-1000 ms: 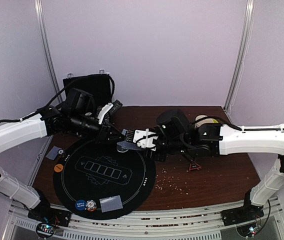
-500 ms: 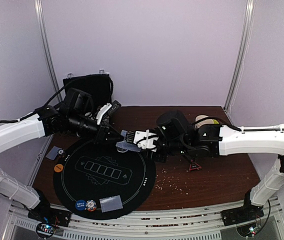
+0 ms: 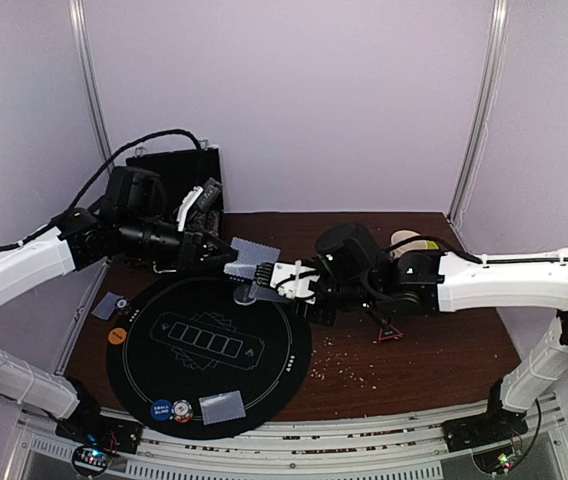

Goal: Distribute texas hold em gaming equipment
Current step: Pick up the poker card from the face-down deck piles, then distribute the poker card in the big blind area.

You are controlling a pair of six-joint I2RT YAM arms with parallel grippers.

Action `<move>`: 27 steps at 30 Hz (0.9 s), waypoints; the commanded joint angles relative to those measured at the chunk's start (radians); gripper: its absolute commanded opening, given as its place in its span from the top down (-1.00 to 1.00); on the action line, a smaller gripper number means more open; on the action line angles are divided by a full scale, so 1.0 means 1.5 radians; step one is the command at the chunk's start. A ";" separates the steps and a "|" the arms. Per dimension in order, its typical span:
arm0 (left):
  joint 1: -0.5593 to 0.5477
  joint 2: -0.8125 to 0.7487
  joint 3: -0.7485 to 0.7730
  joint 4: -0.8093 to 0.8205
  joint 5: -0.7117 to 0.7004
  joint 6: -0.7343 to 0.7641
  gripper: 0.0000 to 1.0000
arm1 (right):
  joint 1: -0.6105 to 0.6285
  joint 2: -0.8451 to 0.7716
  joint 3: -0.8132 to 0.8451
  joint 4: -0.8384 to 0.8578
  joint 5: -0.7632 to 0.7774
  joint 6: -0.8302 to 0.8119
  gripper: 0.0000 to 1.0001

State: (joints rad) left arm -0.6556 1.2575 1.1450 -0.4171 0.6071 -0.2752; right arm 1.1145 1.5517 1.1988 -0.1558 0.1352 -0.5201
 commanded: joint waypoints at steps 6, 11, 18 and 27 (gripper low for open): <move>0.081 -0.046 -0.029 0.111 -0.011 -0.125 1.00 | -0.007 -0.024 -0.008 0.018 0.008 0.010 0.03; 0.284 -0.118 -0.094 0.093 -0.154 -0.202 1.00 | -0.008 -0.028 -0.012 0.022 0.001 0.011 0.03; 0.620 -0.095 -0.223 0.106 -0.171 -0.253 1.00 | -0.008 -0.039 -0.028 0.034 -0.006 0.010 0.03; 0.744 -0.027 -0.365 0.318 -0.214 -0.366 1.00 | -0.011 -0.055 -0.052 0.043 -0.009 0.002 0.03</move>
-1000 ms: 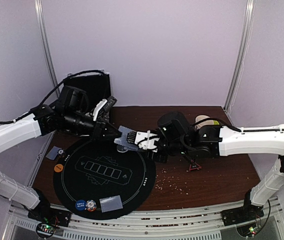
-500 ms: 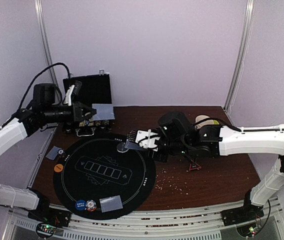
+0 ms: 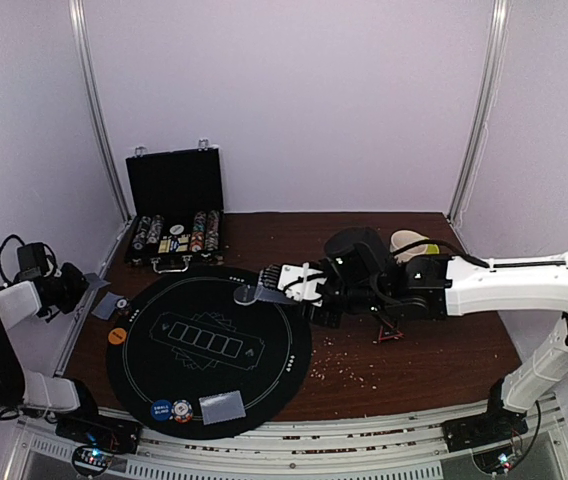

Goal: Distribute texas hold em gaming equipment
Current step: Distribute the poker card in the big blind area.

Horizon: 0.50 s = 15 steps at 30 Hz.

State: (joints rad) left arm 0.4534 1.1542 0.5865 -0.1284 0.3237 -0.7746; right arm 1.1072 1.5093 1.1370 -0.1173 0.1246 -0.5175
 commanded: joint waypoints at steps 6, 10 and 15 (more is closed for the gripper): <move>0.016 0.108 -0.002 0.193 -0.023 -0.020 1.00 | -0.011 -0.042 -0.031 0.029 -0.005 0.001 0.03; 0.016 0.138 -0.017 0.214 0.001 -0.021 1.00 | -0.012 -0.044 -0.033 0.029 -0.006 0.003 0.03; 0.016 0.159 -0.048 0.230 0.024 -0.025 1.00 | -0.013 -0.044 -0.032 0.023 -0.005 0.003 0.02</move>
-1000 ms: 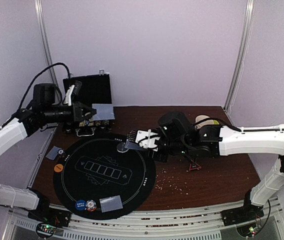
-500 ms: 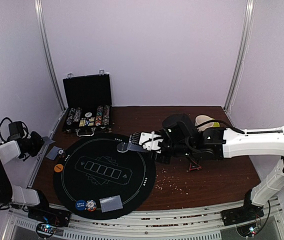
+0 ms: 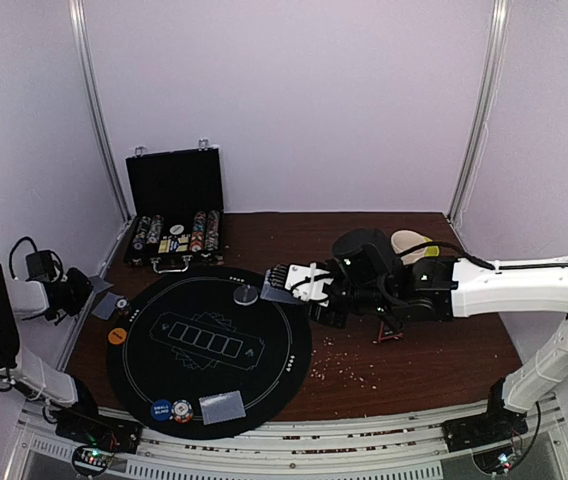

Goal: Distribute texas hold em gaming equipment
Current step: Distribute the poker card in the big blind area.

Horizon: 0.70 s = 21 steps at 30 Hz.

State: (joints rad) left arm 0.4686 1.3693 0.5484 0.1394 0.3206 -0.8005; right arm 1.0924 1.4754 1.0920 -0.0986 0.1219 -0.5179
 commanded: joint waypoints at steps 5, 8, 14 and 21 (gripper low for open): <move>0.006 0.019 -0.041 0.057 0.013 0.001 1.00 | -0.005 -0.022 0.000 0.006 -0.005 0.005 0.02; 0.007 0.022 -0.039 0.048 0.017 0.002 1.00 | -0.005 -0.023 0.002 0.002 -0.003 0.005 0.02; 0.006 0.031 -0.038 0.020 0.006 0.019 1.00 | -0.005 -0.023 0.002 0.002 -0.004 0.007 0.02; 0.007 0.047 -0.030 -0.003 0.006 0.036 1.00 | -0.005 -0.025 0.003 0.001 -0.002 0.006 0.02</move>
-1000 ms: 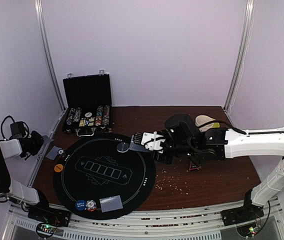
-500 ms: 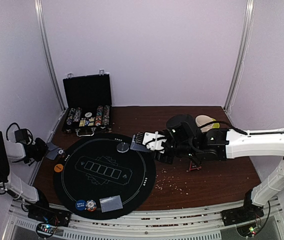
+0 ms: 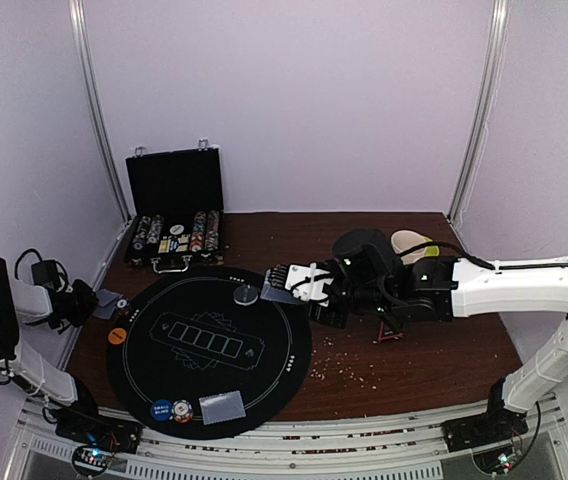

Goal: Distribute texas hold em gaming equipment
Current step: Distribute the poker card in the big blind area, then pick up the poker card from the face-down deck piles.

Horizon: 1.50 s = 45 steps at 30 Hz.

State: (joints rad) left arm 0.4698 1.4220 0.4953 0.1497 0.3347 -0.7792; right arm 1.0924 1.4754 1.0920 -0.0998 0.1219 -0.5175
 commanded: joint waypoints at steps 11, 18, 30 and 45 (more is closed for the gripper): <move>0.006 0.010 0.020 -0.076 -0.029 0.047 0.65 | -0.005 -0.028 -0.001 0.004 -0.010 0.012 0.01; 0.006 -0.042 0.033 -0.117 -0.066 0.041 0.43 | -0.005 -0.027 0.002 0.004 -0.013 0.012 0.01; -0.028 -0.250 0.148 -0.201 -0.007 0.059 -0.26 | -0.004 -0.026 0.018 -0.008 -0.024 0.011 0.01; -0.668 -0.024 0.480 -0.402 0.238 0.371 -0.64 | -0.001 0.008 0.044 0.029 -0.033 0.009 0.01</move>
State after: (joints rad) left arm -0.4183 1.2953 1.1961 -0.3214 0.5755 -0.3733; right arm 1.0924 1.4761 1.1278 -0.0910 0.0879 -0.5167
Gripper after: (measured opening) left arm 0.845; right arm 0.497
